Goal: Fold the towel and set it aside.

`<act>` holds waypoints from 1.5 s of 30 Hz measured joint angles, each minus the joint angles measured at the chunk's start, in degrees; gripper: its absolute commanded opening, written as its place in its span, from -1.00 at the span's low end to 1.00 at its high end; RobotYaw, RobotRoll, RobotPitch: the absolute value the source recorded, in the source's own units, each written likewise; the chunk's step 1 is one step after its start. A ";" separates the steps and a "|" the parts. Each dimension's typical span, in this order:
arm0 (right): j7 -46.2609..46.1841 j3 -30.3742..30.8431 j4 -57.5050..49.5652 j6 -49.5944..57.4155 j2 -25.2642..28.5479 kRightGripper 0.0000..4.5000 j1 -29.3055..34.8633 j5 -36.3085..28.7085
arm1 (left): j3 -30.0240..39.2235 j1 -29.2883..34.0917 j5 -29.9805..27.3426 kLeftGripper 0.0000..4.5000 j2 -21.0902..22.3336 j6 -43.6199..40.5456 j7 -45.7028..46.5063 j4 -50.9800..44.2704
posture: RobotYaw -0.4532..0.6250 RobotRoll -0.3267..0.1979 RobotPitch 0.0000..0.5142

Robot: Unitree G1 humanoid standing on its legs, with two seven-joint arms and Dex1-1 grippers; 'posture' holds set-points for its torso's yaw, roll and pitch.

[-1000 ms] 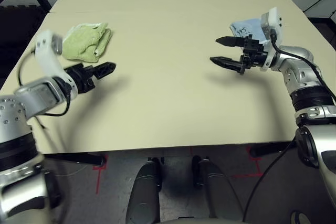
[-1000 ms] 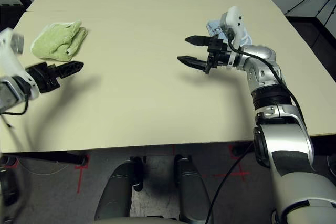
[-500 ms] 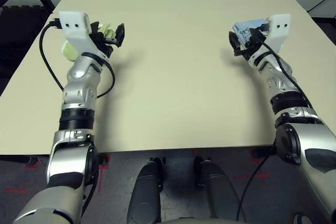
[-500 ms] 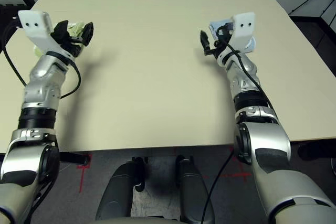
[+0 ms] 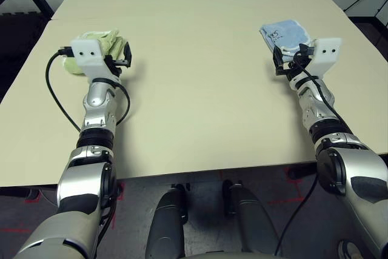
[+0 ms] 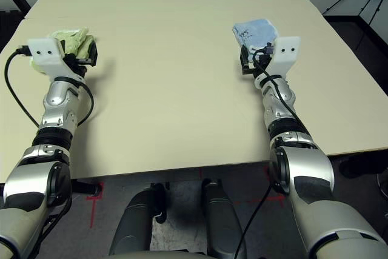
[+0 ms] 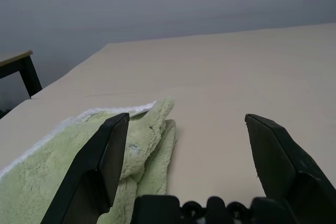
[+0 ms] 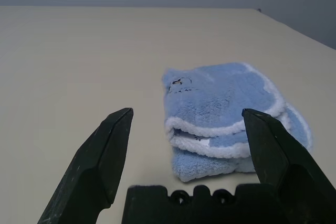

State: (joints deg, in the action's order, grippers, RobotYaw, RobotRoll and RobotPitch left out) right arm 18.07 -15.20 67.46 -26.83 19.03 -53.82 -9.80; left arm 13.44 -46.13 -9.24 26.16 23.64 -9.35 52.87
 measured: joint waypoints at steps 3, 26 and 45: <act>1.22 -0.43 0.00 0.00 0.10 1.00 -0.01 -0.35 | 0.18 1.26 -0.17 0.99 0.68 -0.02 -1.82 -0.01 | -0.32 0.25 -0.36; 3.93 -1.11 0.06 1.73 0.31 1.00 -1.22 -0.30 | 5.17 5.13 -1.99 0.99 3.03 -2.74 -3.95 -0.61 | -0.31 0.25 -0.38; 2.62 -1.11 0.06 2.30 0.73 1.00 -1.22 -0.25 | 5.57 4.26 -1.95 0.99 3.88 -2.85 -4.83 -0.58 | -0.31 0.25 -0.37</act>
State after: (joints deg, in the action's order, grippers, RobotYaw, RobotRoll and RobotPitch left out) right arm 20.69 -16.31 67.53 -24.53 19.77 -55.04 -10.05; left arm 19.02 -41.87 -11.19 30.04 20.79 -14.19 52.29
